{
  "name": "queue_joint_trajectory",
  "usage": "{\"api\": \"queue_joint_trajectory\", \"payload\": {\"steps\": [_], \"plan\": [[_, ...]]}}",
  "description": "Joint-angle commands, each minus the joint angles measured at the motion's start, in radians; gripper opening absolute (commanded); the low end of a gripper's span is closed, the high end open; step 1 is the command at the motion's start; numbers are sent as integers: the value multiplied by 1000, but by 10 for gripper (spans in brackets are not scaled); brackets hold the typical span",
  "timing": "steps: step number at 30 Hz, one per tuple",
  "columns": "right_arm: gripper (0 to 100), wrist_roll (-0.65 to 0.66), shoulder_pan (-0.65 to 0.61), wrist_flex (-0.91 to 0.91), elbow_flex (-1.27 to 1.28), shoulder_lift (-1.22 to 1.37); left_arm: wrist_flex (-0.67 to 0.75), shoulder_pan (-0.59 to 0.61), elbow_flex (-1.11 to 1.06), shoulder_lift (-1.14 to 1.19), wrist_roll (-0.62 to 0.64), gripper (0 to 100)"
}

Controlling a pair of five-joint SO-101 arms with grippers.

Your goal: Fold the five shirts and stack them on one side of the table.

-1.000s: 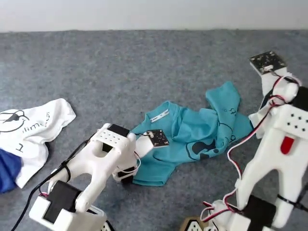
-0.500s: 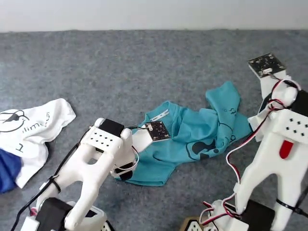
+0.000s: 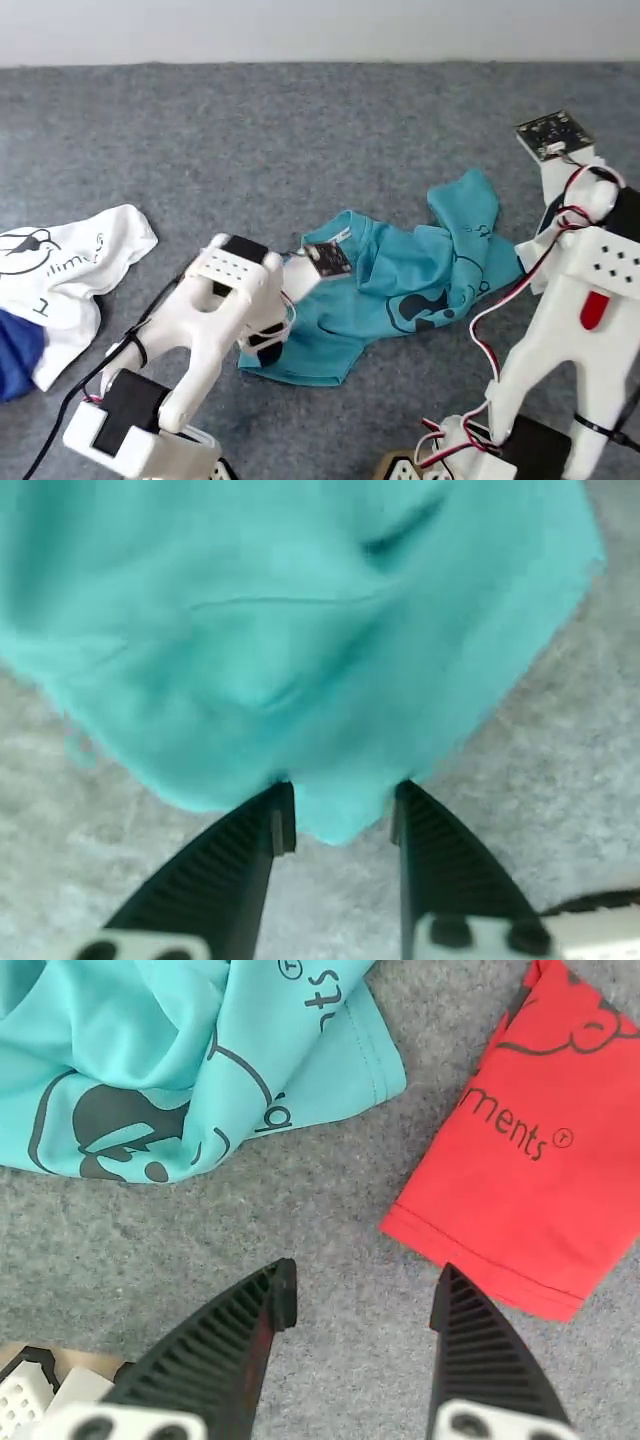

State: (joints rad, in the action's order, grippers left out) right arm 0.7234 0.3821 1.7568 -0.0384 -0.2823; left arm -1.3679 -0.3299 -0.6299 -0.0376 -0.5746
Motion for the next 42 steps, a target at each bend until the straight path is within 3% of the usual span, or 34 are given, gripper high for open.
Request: {"api": "queue_joint_trajectory", "payload": {"steps": [1, 6, 11, 23, 32, 42], "plan": [[228, 2, 12, 39, -5, -48, -92, 31, 102, 0, 6, 170], [228, 5, 35, 39, -5, -48, -230, 52, 176, 0, 8, 197], [228, 5, 51, 39, -3, -47, -186, 75, 142, 12, 20, 204], [228, 5, 51, 39, -3, -48, -2, 5, 10, 14, 68, 204], [228, 2, 48, 39, -3, -48, 8, 40, -22, 25, 51, 204], [227, 0, 48, 39, -3, -48, -29, 21, 82, 287, 94, 164]]}}
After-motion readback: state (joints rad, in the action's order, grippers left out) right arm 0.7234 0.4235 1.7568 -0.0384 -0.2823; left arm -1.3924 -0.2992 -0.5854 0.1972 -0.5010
